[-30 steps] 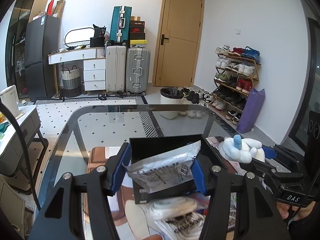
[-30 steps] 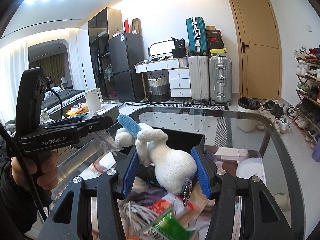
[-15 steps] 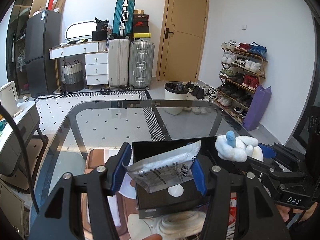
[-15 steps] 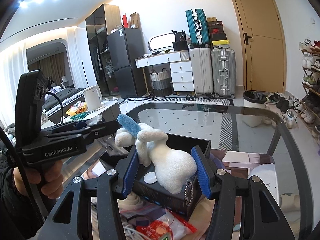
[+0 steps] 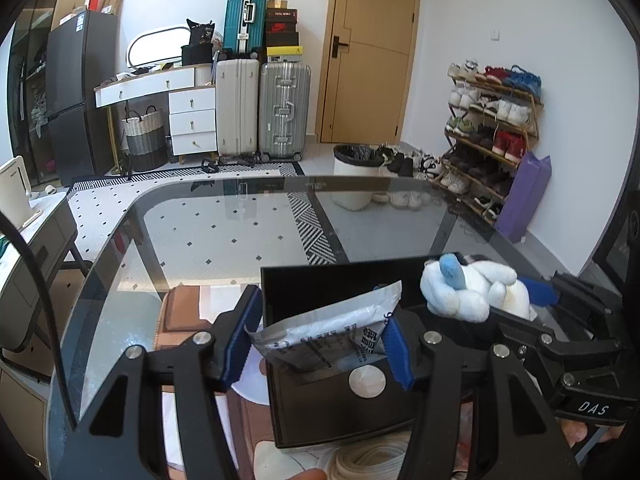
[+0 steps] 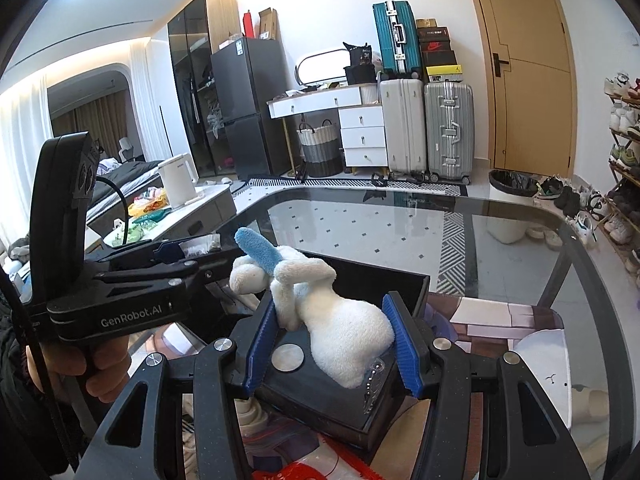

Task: Organize soft objects
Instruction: 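Open the right tool over the black box while the left tool releases the bag inside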

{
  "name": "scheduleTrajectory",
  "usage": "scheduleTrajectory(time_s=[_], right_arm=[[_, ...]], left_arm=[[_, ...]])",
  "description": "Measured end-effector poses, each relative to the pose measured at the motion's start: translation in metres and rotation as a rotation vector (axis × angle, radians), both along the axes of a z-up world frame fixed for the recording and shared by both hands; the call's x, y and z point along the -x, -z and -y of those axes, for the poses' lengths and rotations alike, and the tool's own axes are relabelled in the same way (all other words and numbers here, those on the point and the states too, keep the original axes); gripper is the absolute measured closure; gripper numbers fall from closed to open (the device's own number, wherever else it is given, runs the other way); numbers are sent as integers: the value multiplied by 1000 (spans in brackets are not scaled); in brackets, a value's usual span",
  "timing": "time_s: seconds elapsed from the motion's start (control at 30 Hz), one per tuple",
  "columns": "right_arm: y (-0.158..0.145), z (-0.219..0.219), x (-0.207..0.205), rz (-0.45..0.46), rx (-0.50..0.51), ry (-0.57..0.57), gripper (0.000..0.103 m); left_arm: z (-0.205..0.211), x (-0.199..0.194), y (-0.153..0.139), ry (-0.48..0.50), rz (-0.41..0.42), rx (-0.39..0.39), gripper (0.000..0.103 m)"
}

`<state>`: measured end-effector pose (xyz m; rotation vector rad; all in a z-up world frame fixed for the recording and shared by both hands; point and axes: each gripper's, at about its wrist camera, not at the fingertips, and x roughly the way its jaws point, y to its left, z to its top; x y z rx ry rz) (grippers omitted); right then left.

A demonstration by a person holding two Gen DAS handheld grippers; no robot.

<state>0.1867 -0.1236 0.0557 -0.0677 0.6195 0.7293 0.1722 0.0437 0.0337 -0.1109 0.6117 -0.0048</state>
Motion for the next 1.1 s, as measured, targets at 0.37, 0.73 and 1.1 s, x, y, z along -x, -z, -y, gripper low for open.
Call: scheduleTrajectory(time_s=[0.37, 0.73, 1.1], right_arm=[[14, -10, -6, 2, 62, -7, 50], [16, -7, -6, 7, 88, -27, 50], [19, -3, -4, 7, 100, -42, 50]], left_arm=[[18, 4, 12, 48, -35, -71, 46], [32, 13, 16, 85, -56, -87, 46], [33, 15, 13, 88, -63, -82, 45]])
